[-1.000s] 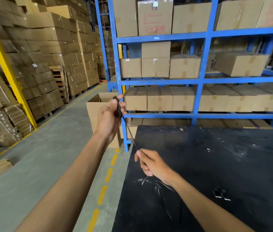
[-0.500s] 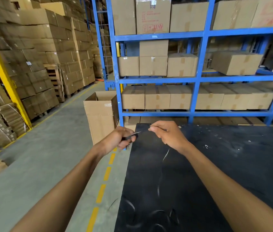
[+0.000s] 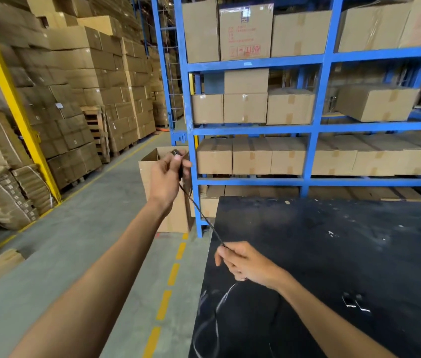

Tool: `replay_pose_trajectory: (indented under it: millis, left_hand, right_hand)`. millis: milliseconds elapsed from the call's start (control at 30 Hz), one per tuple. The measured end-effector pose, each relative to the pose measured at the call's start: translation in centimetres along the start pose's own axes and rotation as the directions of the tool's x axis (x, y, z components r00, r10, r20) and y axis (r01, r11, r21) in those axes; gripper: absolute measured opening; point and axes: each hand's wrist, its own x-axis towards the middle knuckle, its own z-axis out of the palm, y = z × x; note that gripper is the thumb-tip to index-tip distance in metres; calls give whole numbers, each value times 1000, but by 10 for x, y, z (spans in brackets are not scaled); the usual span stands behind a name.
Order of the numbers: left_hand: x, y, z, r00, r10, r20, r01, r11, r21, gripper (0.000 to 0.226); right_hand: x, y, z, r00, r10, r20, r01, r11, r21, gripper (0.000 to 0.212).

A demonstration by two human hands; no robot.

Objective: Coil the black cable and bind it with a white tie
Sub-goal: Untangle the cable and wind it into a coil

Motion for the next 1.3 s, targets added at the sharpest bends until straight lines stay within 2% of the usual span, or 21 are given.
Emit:
replay_pose_trajectory:
  millis: [33, 100, 133, 167, 233, 300, 333, 400, 467, 567, 667, 767, 867, 967, 1033, 1067, 1133, 1167, 1233, 1267, 1300]
  left_hand:
    - [0, -9, -2, 998, 53, -19, -48, 981, 187, 26]
    - [-3, -26, -8, 989, 123, 88, -151, 812, 563, 24]
    - [-6, -32, -12, 977, 99, 190, -204, 702, 683, 23]
    - [-11, -37, -14, 957, 20, 289, -235, 636, 735, 23]
    - [-24, -44, -16, 872, -234, 430, -168, 682, 712, 28]
    - [-38, -43, -13, 738, -433, 518, 33, 789, 613, 36]
    - [-42, -40, -11, 685, -470, 557, 129, 830, 542, 39]
    - [-45, -29, -8, 633, -462, 621, 323, 887, 330, 41]
    - [-43, -15, -8, 601, -435, 671, 524, 848, 80, 35]
    - [-38, 2, -7, 637, -317, 703, 564, 813, -145, 35]
    - [-31, 9, -1, 733, -249, 633, 562, 746, -357, 38]
    - [-23, 12, 6, 848, -234, 476, 469, 750, -467, 36]
    - [-15, 12, 9, 952, -177, 249, 280, 832, -478, 37]
    - [-8, 11, 6, 1000, -19, 7, 20, 969, -246, 29]
    - [-2, 10, -3, 990, 108, -94, -107, 994, 11, 24]
    - [2, 10, -9, 978, 187, -97, -167, 970, 178, 22]
    - [8, 8, -25, 957, 288, 30, -263, 821, 506, 21]
    - [8, 6, -33, 952, 273, 141, -298, 713, 635, 21]
    - [2, -3, -47, 930, 113, 350, -354, 536, 767, 21]
    - [-4, -9, -51, 910, -6, 415, -350, 527, 775, 21]
    - [-13, -15, -54, 881, -127, 456, -310, 574, 758, 23]
  right_hand:
    - [-1, -9, -2, 1000, -26, -3, 26, 1000, -4, 34]
    - [-1, -28, -10, 991, -93, -100, 90, 995, -32, 33]
    - [-1, -37, -15, 976, -139, -170, 128, 989, -74, 33]
    - [0, -45, -20, 954, -191, -232, 164, 978, -133, 33]
    - [5, -60, -31, 903, -290, -317, 206, 939, -274, 33]
    - [12, -70, -39, 859, -361, -363, 219, 901, -375, 31]
    - [16, -73, -44, 837, -378, -396, 216, 893, -396, 30]
    - [25, -74, -53, 791, -379, -480, 189, 898, -396, 29]
    - [32, -70, -58, 781, -348, -519, 137, 906, -401, 26]
    - [35, -58, -47, 832, -263, -488, 78, 927, -366, 28]
    - [32, -42, -19, 904, -132, -407, 92, 989, -116, 38]
    - [28, -26, 4, 949, -28, -314, 46, 998, 50, 40]
    - [22, -13, 20, 973, -54, -224, 67, 997, 47, 36]
    - [15, -3, 27, 991, -73, -109, 72, 997, -13, 32]
    - [8, 3, 24, 996, -75, -37, 73, 995, -62, 31]
    - [4, 5, 21, 997, -81, -14, 80, 993, -84, 30]
    - [-3, 4, 12, 993, -118, -26, 115, 990, -87, 29]
    - [-5, 1, 6, 987, -150, -65, 147, 988, -57, 29]
    - [-7, -11, -10, 958, -211, -192, 217, 976, 10, 29]
    - [-7, -20, -19, 937, -234, -259, 247, 969, 18, 28]
    - [-7, -29, -27, 912, -251, -325, 267, 964, 6, 28]
